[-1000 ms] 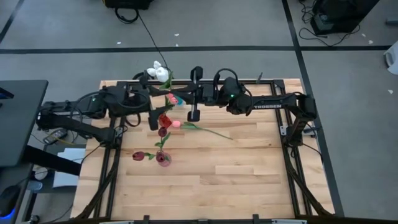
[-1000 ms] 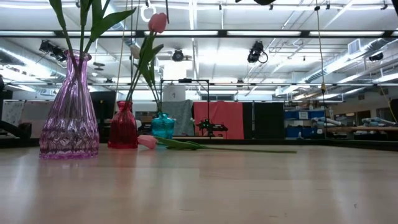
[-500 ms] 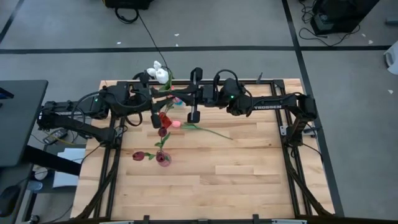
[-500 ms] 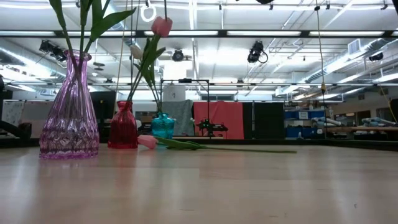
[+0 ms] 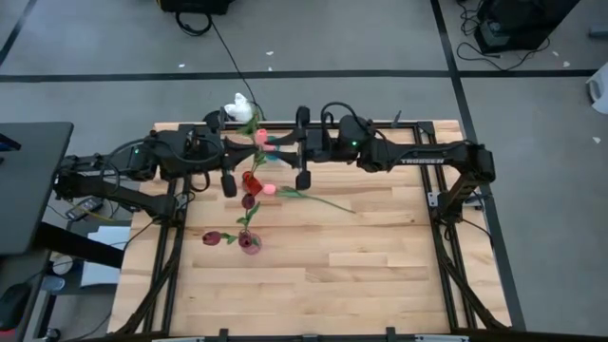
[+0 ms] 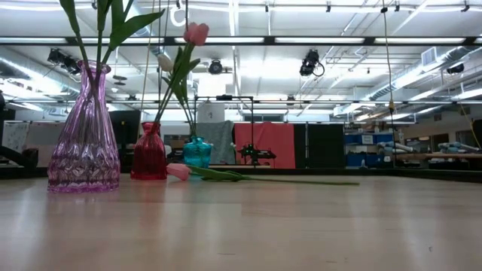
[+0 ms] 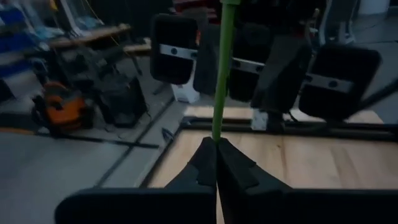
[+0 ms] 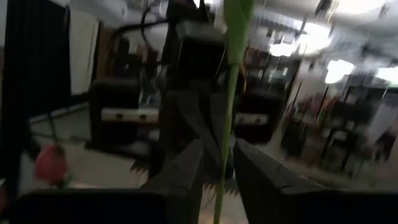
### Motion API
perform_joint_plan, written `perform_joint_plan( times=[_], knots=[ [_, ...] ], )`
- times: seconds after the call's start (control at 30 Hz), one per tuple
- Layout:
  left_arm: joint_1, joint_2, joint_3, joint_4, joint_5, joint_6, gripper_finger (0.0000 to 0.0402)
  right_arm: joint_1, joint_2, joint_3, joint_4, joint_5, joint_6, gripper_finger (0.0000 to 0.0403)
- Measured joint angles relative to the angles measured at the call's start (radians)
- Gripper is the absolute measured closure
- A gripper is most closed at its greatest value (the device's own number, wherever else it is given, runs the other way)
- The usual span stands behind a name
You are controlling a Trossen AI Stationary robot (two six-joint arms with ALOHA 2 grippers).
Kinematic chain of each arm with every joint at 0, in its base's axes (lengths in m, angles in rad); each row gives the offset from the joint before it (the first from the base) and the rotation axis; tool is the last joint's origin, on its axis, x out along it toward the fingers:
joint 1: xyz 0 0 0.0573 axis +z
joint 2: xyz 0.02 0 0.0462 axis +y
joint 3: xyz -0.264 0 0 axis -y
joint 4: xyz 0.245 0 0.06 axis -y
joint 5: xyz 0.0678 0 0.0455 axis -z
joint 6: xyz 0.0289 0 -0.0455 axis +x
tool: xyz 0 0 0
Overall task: Sort flowers into vase by color
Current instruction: Put the white tulip into the blue vase
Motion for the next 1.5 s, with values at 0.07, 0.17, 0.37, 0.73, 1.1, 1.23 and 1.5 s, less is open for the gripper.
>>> perform_joint_plan(
  times=[0.07, 0.17, 0.37, 0.73, 1.1, 1.23, 1.5],
  knots=[
    [0.0, 0.0, 0.0, -0.035, 0.032, -0.03, 0.04, 0.001, -0.007, 0.0, -0.067, 0.0, 0.04, 0.0296],
    [-0.001, 0.014, 0.0, -0.095, 0.067, -0.083, 0.04, 0.002, -0.007, 0.0, -0.162, 0.0, 0.09, 0.0292],
    [-0.001, 0.076, 0.003, -0.155, 0.097, -0.122, 0.0401, 0.021, -0.006, -0.001, -0.203, 0.026, 0.108, 0.0292],
    [-0.001, 0.13, 0.03, -0.206, 0.105, -0.14, 0.0401, 0.058, -0.006, 0.0, -0.193, 0.106, 0.074, 0.0314],
    [-0.002, 0.122, 0.03, -0.178, 0.089, -0.14, 0.0342, 0.056, -0.006, 0.0, -0.25, 0.107, 0.083, 0.0388],
    [-0.002, 0.095, 0.03, -0.185, 0.067, -0.137, 0.0278, 0.053, -0.018, -0.001, -0.306, 0.107, 0.084, 0.0394],
    [-0.024, -0.058, -0.027, -0.171, 0.053, -0.117, 0.024, 0.044, -0.091, -0.002, -0.46, 0.152, 0.084, 0.0394]
  ],
)
